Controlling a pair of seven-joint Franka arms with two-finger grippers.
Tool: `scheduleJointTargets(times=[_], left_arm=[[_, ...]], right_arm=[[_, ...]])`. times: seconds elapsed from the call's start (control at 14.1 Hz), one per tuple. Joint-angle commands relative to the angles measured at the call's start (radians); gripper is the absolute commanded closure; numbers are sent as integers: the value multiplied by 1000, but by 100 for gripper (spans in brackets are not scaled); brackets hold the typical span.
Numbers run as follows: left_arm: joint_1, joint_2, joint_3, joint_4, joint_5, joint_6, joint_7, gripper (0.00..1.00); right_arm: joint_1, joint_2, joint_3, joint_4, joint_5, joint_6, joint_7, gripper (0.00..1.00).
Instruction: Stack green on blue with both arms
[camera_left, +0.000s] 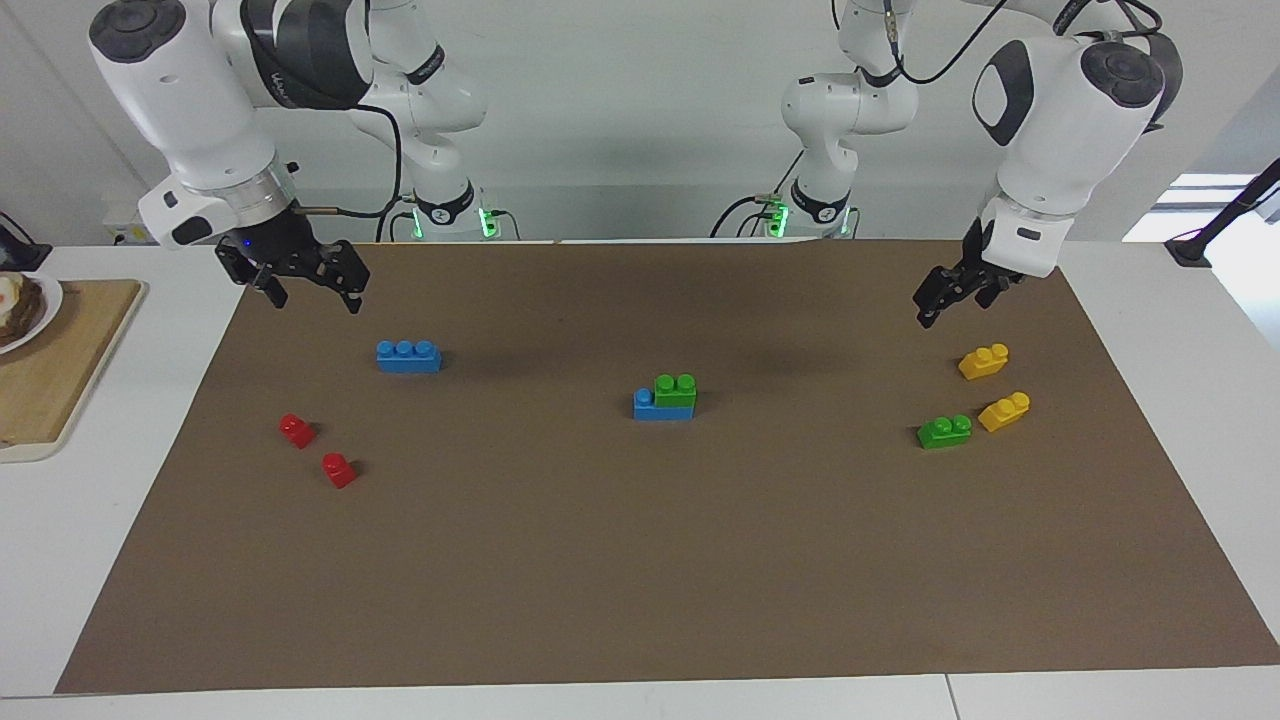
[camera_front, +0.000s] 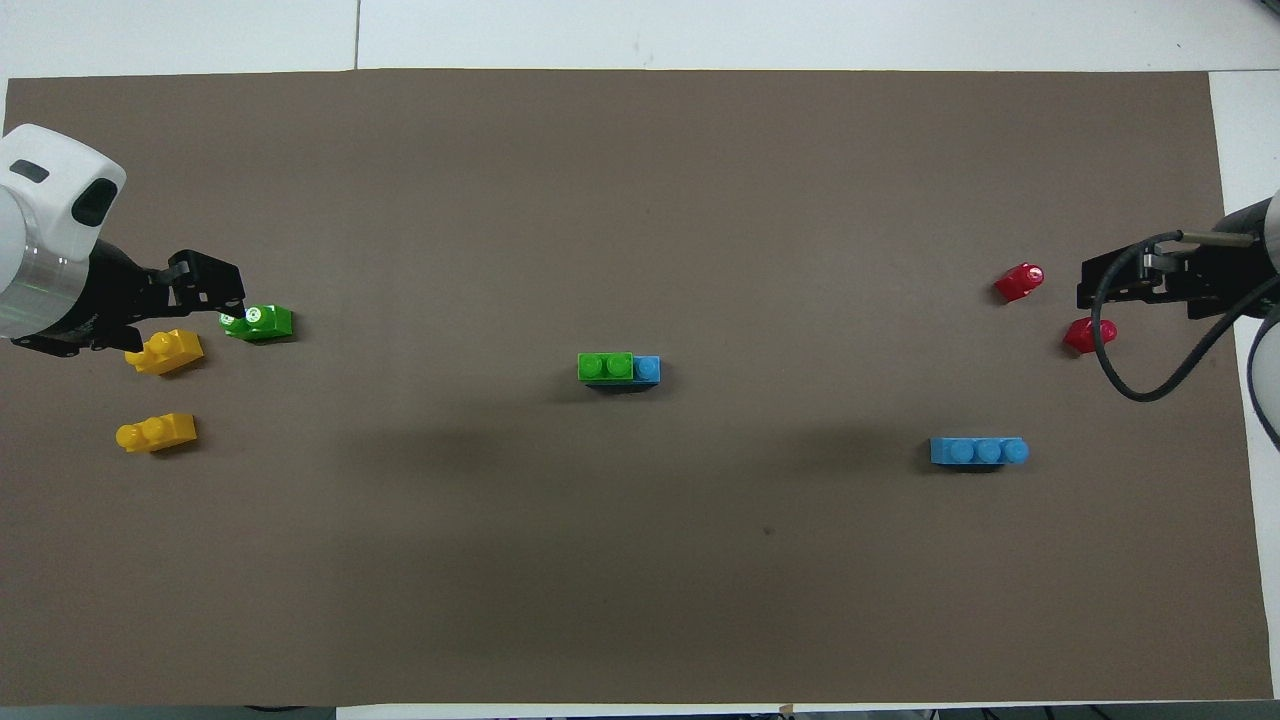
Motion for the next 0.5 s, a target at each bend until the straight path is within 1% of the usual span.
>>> scheduleJointTargets(times=[0.0, 0.21, 0.35, 0.42], left_arm=[[2, -19, 0, -19, -9, 5, 28, 0], [2, -19, 1, -11, -9, -28, 70, 0], [4, -16, 3, 20, -9, -61, 72, 0], [10, -18, 1, 18, -9, -63, 72, 0]], right_arm=[[-15, -10, 10, 5, -23, -21, -18, 0], [-15, -9, 10, 5, -22, -18, -17, 0], [-15, -9, 10, 5, -22, -17, -17, 0], [-15, -9, 10, 5, -22, -17, -17, 0]])
